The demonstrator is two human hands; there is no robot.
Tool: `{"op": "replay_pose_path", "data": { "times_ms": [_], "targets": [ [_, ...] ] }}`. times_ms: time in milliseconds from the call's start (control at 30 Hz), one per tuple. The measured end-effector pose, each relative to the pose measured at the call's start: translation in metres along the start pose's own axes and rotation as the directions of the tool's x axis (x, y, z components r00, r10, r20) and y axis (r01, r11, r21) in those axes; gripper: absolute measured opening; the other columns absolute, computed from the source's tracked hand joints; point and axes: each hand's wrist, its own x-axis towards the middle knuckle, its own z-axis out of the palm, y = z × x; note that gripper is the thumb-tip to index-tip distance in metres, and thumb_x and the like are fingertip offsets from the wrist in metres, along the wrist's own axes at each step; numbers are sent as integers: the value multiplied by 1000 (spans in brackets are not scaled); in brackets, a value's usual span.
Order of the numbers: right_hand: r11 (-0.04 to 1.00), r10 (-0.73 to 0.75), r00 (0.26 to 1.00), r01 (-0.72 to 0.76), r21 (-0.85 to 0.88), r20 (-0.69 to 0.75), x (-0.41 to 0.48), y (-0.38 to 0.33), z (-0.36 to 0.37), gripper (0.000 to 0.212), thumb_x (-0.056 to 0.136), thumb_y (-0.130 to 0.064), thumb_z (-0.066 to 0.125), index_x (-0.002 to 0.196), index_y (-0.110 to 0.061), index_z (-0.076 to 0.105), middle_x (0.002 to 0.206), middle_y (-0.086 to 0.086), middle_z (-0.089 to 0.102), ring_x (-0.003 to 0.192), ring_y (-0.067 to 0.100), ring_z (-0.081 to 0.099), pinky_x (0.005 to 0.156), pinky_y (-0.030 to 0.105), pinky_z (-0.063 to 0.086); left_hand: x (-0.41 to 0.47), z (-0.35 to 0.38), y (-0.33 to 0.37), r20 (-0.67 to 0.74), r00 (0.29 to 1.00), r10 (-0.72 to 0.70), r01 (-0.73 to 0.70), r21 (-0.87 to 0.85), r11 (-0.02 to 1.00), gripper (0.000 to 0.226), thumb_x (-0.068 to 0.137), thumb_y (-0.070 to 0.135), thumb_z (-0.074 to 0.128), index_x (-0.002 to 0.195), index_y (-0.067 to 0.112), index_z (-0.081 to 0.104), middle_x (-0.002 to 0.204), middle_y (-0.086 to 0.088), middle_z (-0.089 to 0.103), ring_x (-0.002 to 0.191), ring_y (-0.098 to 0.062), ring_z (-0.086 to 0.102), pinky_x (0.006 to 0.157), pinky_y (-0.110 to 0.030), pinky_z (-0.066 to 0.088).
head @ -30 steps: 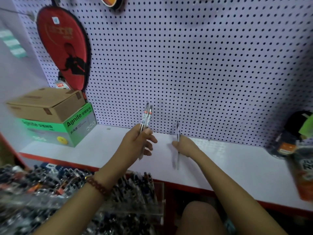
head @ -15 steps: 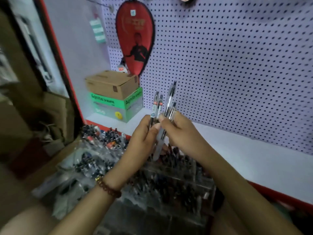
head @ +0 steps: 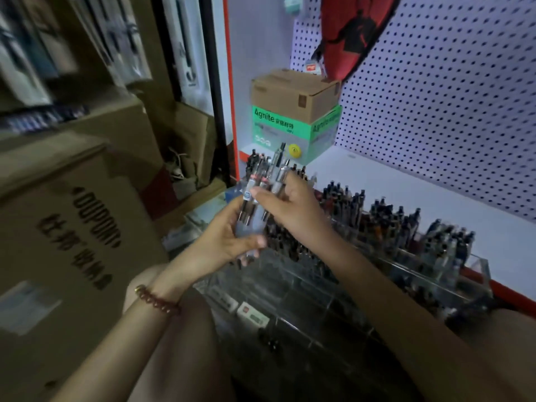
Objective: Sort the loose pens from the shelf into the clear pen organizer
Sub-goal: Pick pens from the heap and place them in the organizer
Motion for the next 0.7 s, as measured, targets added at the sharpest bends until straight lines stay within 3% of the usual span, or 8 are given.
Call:
{"op": "replay_pose_path", "data": {
  "times_ms": [100,200,267,333,433,533,600,700],
  "targets": [
    [998,29,996,-34,58,86,3,6,18,16,84,-23,71,82,-8,67,79,12,70,75,27,68,67,42,55,-6,-12,-10,-54,999,-3,7,77,997,48,78,11,75,116,23,48,62,5,63,45,-5,48,45,-19,41],
    [975,71,989,-96,198,133,2,10,31,7,84,-12,71,79,-9,67,75,0,67,72,8,66,67,23,51,-10,-24,-23,5,999,-41,40,94,995,24,81,11,66,98,20,53,55,2,57,43,-6,42,44,-20,38],
    [973,132,991,-137,188,37,-2,16,39,7,85,-3,68,84,3,65,76,10,67,67,6,64,65,17,50,-10,-29,-32,8,995,-102,100,123,987,21,81,14,72,92,11,54,54,1,56,44,-7,47,44,-21,40],
    [983,173,982,-167,83,-75,-9,27,46,11,85,-7,68,82,2,64,76,15,68,65,11,64,64,22,51,-7,-34,-43,6,990,-137,133,200,971,35,76,18,76,102,5,57,75,-1,67,64,-12,63,59,-24,50],
    [963,151,974,-184,-195,-168,-24,46,49,16,87,-16,66,72,-14,59,55,-5,57,43,0,53,44,16,41,-3,-41,-70,-39,986,-160,162,399,903,48,71,12,82,111,12,56,106,-6,63,102,-20,61,85,-22,48],
    [923,165,974,-207,-323,-155,-39,61,48,16,91,-23,61,85,-9,65,58,0,62,44,4,54,41,21,42,-7,-48,-94,-110,984,-142,179,672,719,34,78,4,74,105,17,57,104,4,59,103,-16,57,80,-18,39],
    [895,173,979,-201,-398,-104,-48,73,52,19,93,-29,58,96,-12,66,70,7,70,58,17,64,49,27,50,-15,-50,-106,-77,985,-156,160,751,641,29,82,-1,67,104,19,63,110,5,62,106,-12,56,85,-18,38],
    [868,167,984,-175,-466,-58,-59,91,65,17,92,-26,59,100,-13,66,68,5,69,57,15,63,46,23,46,-24,-51,-119,-44,985,-164,126,837,532,30,83,-2,63,105,19,68,117,2,65,110,-17,58,92,-28,43]
  ]
}}
